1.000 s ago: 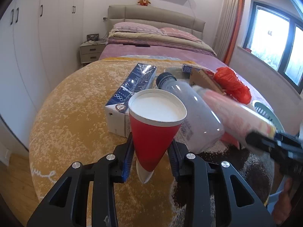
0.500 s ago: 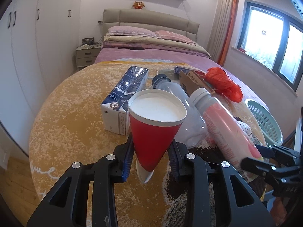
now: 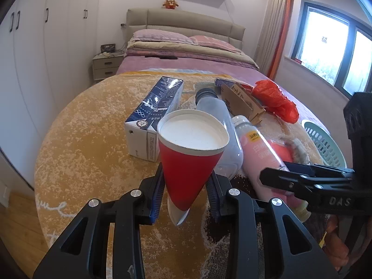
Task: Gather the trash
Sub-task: 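Grasp the pink yogurt bottle with the right tool and lift it, then drop the yogurt bottle and red cup into the blue basket with both tools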
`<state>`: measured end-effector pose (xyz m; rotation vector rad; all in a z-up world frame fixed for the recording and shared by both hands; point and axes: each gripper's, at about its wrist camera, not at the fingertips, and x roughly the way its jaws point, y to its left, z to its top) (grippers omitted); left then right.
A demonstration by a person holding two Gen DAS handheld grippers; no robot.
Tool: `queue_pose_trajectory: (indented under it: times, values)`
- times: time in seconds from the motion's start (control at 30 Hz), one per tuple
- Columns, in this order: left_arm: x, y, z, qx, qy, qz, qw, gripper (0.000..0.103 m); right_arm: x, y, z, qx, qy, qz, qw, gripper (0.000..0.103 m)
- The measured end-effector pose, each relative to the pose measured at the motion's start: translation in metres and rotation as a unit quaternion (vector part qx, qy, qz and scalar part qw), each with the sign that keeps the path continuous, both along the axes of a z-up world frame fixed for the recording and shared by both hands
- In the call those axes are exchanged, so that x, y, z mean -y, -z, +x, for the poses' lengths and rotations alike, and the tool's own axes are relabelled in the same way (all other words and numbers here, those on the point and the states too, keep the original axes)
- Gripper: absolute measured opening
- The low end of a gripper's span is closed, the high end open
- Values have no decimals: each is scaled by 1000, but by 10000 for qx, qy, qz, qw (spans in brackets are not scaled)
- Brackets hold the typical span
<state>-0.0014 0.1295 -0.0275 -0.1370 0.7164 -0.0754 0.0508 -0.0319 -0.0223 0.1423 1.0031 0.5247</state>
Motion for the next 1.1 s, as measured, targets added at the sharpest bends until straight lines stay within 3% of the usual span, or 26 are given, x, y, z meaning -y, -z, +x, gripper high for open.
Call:
queue_pose_trajectory:
  times: [0.17, 0.23, 0.27, 0.43, 0.8, 1.1]
  values:
    - [0, 0, 0, 5, 1, -4, 10000, 32, -2, 9, 8, -186, 57, -33, 9998, 66]
    - [0, -1, 0, 21, -3, -5, 10000, 32, -4, 7, 6, -134, 17, -36, 9999, 58]
    - [0, -1, 0, 28, -3, -8, 10000, 32, -5, 6, 6, -156, -43, 37, 9999, 49]
    - [4, -9, -2, 124, 41, 11, 9999, 32, 1, -1, 2, -12, 86, 70, 9999, 47]
    - [30, -35, 0, 438, 328, 28, 9985, 31, 42, -47, -16, 631, 312, 382, 9968, 46]
    - [80, -60, 18, 672, 1007, -72, 9926, 31, 110, -84, -20, 1217, 1021, 448, 9863, 46]
